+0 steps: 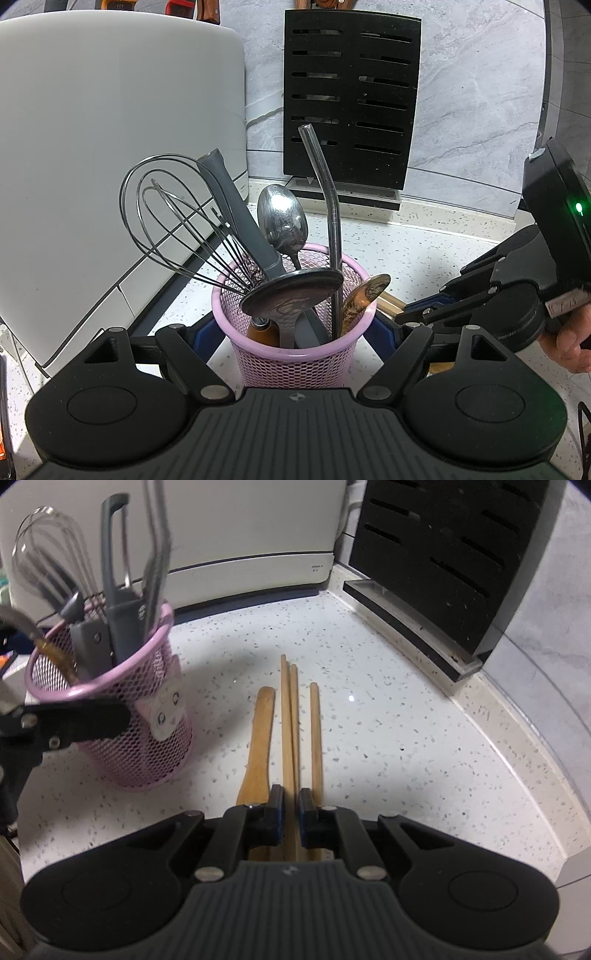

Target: Organize utensils

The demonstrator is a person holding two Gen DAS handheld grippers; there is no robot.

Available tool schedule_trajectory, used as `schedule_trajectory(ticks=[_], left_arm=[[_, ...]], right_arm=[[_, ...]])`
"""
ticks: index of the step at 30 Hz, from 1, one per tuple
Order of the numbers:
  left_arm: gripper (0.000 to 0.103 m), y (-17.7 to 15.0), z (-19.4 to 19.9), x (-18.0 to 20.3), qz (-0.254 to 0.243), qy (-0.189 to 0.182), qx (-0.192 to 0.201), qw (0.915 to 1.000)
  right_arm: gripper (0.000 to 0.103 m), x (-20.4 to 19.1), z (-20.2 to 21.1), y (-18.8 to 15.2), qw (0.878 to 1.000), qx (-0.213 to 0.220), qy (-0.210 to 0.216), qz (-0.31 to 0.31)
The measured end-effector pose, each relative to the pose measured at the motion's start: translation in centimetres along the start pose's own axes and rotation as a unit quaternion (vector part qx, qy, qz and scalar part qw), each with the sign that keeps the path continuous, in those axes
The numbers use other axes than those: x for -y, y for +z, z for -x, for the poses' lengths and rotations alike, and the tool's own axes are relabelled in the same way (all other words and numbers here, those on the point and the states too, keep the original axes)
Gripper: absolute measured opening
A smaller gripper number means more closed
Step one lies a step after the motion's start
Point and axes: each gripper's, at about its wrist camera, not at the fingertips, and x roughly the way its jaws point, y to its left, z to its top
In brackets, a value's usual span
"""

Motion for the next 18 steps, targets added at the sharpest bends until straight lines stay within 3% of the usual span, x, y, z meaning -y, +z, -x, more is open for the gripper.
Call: schedule_trajectory(ticks=[10,18], left_arm=[[0.093,0.0,0.0,0.0,0.0,0.0,0.0,1.0],[0.093,0.0,-0.1,0.0,-0.001,0.0,0.0,1.0]], right_arm=[[0.002,0.8,0.7,-0.4,0.999,0.013,0.021,-0.047],[0.002,2.3,4.2,-0.4,0.987,0.094,0.059,-0.116]])
